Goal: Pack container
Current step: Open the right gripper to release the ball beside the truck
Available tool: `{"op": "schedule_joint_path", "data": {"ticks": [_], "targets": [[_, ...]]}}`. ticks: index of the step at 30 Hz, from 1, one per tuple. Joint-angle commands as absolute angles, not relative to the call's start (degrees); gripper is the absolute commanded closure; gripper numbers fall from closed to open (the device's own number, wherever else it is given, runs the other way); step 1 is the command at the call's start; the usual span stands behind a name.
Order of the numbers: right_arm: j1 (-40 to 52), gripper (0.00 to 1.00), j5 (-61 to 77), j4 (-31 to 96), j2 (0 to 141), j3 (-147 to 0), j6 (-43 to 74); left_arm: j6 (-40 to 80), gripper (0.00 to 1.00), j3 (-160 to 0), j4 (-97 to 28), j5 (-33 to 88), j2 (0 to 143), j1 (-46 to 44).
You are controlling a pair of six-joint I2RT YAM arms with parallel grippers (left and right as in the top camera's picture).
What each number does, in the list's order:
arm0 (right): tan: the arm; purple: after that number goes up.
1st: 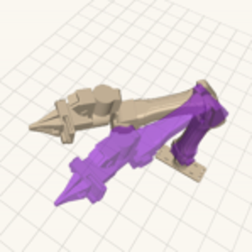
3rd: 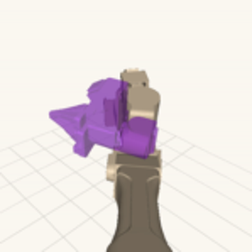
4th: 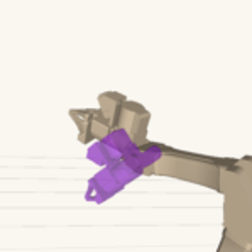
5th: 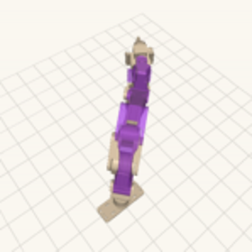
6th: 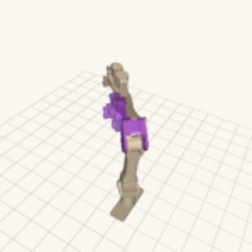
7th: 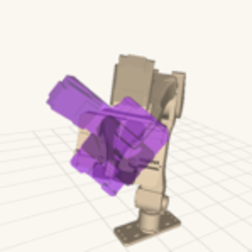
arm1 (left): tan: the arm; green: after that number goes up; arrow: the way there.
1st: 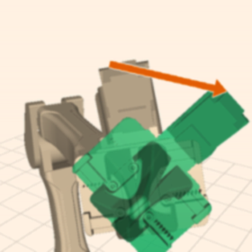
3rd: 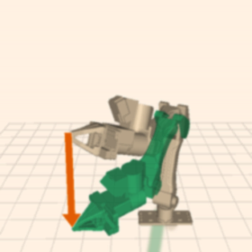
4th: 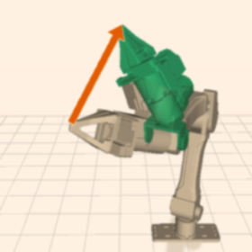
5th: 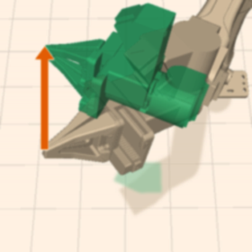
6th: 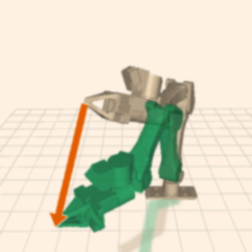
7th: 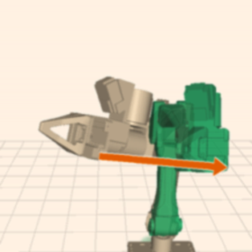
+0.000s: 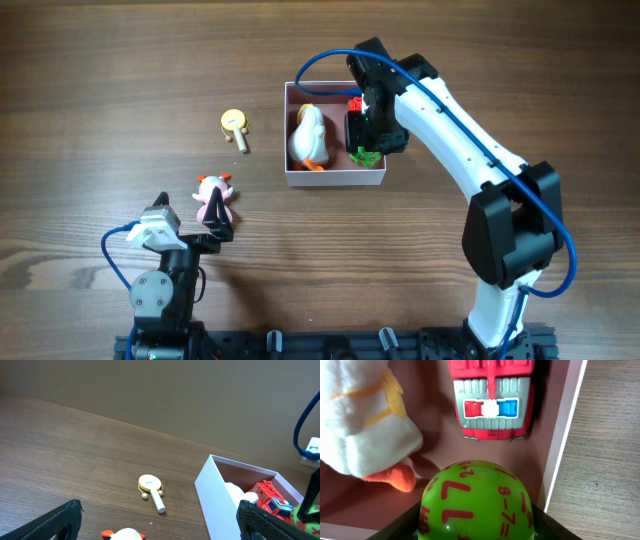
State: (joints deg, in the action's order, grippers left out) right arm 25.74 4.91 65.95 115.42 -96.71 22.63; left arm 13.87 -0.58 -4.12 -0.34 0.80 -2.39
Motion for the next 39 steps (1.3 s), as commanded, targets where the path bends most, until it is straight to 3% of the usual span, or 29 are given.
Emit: {"op": "schedule_joint_path", "data": {"ticks": [1, 39], "targets": [[25.91, 0.40, 5.17, 66.26, 115.50, -99.22, 22.65, 14.13, 0.00, -0.32, -4.16, -0.49, 0.43, -2.07], [25.80, 0.33, 4.29, 69.08, 115.50, -102.76, 22.44, 14.13, 0.00, -0.32, -4.16, -0.49, 0.43, -2.07]]}}
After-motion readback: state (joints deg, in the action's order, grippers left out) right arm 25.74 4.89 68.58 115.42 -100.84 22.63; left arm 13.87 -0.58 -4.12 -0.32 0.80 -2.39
